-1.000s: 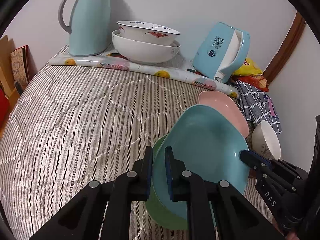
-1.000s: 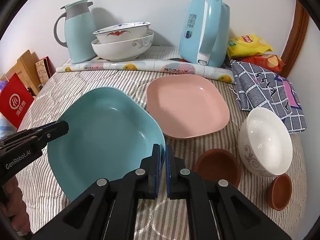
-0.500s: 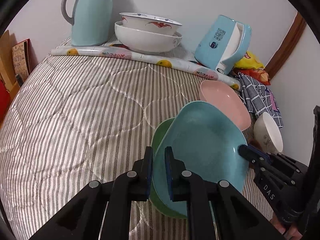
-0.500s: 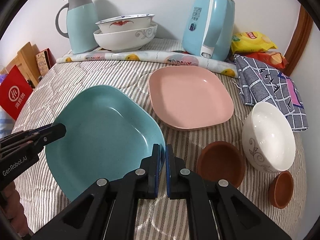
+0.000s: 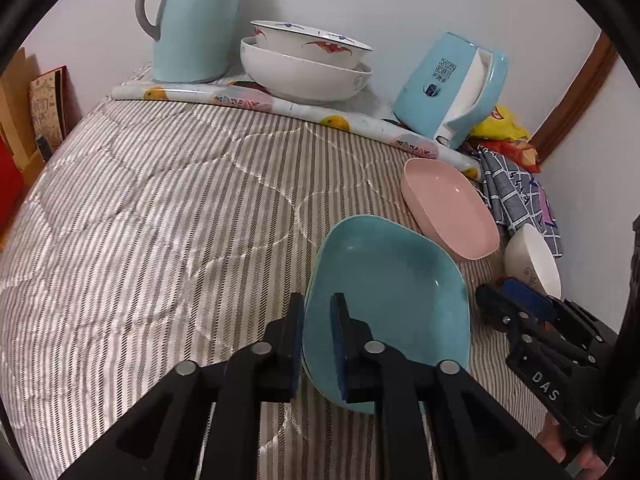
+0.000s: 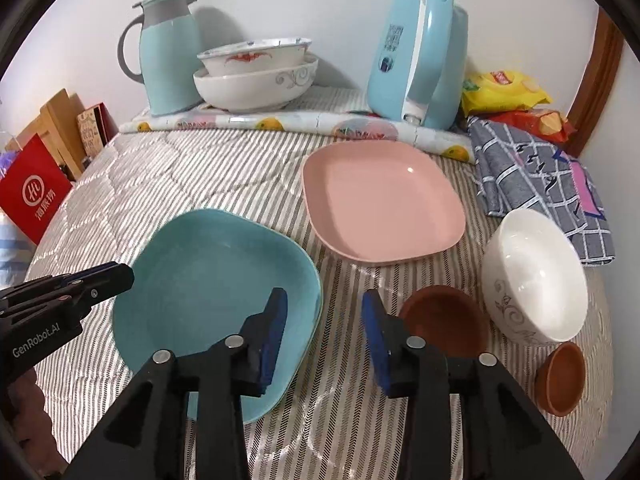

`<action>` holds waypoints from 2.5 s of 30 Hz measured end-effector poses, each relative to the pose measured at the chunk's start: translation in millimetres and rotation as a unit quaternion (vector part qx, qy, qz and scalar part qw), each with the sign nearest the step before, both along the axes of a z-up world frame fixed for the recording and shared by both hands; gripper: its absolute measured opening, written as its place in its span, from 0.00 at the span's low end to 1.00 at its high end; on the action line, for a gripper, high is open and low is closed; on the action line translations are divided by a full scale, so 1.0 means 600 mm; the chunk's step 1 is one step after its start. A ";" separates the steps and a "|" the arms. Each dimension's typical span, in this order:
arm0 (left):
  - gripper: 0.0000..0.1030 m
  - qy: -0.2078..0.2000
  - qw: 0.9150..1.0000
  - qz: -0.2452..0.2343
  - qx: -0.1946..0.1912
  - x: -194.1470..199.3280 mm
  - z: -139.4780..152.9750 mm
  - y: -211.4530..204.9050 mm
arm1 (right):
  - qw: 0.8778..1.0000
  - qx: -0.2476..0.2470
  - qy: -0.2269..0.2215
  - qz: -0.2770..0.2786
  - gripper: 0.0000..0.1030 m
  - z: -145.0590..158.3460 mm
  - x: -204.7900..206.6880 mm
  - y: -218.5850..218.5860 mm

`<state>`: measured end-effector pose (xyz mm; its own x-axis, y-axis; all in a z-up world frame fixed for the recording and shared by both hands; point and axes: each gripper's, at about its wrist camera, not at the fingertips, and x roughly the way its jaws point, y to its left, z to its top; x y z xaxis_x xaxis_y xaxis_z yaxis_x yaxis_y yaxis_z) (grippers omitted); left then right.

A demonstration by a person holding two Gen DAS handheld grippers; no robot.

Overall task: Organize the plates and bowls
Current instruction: 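Lift the light-blue plate off the green plate with the left gripper, then carry the light-blue plate with the left gripper toward the pink plate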

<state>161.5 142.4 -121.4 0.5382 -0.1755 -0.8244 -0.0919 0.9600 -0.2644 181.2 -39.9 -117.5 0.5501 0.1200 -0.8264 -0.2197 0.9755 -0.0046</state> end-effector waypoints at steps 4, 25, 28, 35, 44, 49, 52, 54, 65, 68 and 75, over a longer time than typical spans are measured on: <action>0.28 -0.010 1.000 0.002 0.006 -0.006 0.014 -0.008 | 1.000 0.009 -0.002 -0.001 0.38 0.010 -0.006 -0.006; 0.28 -0.059 0.998 0.000 0.029 0.049 0.071 -0.100 | 0.997 0.014 -0.038 -0.059 0.65 0.068 0.000 -0.123; 0.28 -0.059 0.998 -0.002 0.031 0.065 0.072 -0.109 | 0.997 0.029 -0.026 -0.061 0.66 0.068 0.012 -0.137; 0.28 -0.045 0.998 -0.002 0.040 0.096 0.062 -0.119 | 0.997 0.027 -0.014 -0.069 0.66 0.060 0.042 -0.147; 0.28 -0.020 0.998 0.002 0.053 0.133 0.037 -0.118 | 0.998 0.018 -0.016 -0.065 0.66 0.055 0.069 -0.141; 0.28 -0.014 0.998 0.001 0.057 0.147 0.026 -0.116 | 0.997 0.017 -0.021 -0.068 0.66 0.052 0.087 -0.143; 0.35 -0.009 0.999 -0.003 0.053 0.156 0.021 -0.115 | 0.997 0.013 -0.022 -0.066 0.66 0.048 0.096 -0.142; 0.35 -0.011 0.999 0.000 0.047 0.160 0.019 -0.113 | 0.998 0.010 -0.021 -0.065 0.66 0.044 0.101 -0.140; 0.35 -0.011 0.999 -0.004 0.042 0.200 0.006 -0.129 | 0.997 -0.010 -0.018 -0.068 0.45 0.025 0.143 -0.144; 0.35 -0.009 0.999 -0.008 0.041 0.215 0.000 -0.136 | 0.997 -0.008 -0.008 -0.073 0.41 0.016 0.158 -0.149; 0.35 0.000 0.999 -0.012 0.040 0.249 -0.020 -0.148 | 0.997 -0.005 0.021 -0.070 0.33 -0.017 0.193 -0.142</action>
